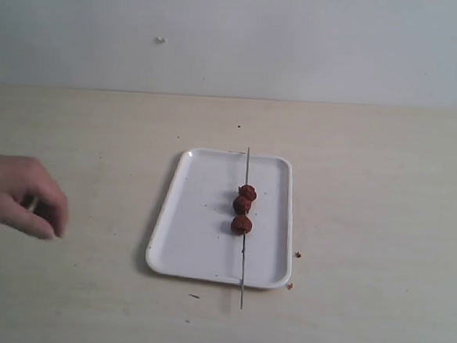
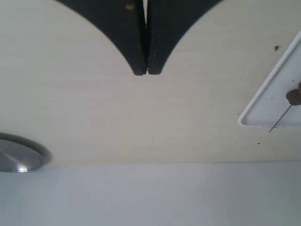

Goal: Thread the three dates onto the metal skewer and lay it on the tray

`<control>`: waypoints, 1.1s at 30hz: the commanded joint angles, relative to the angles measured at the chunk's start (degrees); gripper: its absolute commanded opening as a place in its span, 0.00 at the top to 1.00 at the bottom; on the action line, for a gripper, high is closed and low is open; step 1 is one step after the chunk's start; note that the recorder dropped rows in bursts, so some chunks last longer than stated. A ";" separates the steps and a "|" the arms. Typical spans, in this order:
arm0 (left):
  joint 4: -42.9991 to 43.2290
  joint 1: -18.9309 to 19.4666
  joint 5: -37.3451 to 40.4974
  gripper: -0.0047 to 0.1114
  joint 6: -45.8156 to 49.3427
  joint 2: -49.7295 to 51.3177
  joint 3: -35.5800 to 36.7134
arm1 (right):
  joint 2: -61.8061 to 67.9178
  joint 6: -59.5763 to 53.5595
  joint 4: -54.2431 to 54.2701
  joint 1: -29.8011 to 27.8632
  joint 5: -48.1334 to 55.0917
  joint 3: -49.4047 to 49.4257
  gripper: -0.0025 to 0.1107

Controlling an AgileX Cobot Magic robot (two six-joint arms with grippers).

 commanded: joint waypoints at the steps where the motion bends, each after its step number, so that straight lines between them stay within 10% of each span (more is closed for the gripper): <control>1: 0.31 -4.70 0.05 0.96 -0.49 -0.43 -0.14 | -0.22 -0.44 -0.04 -0.17 -0.76 0.13 0.98; 33: 0.31 -7.96 1.23 0.96 -0.49 -0.43 -0.14 | -0.22 -0.44 -0.04 -0.17 -0.76 0.13 0.98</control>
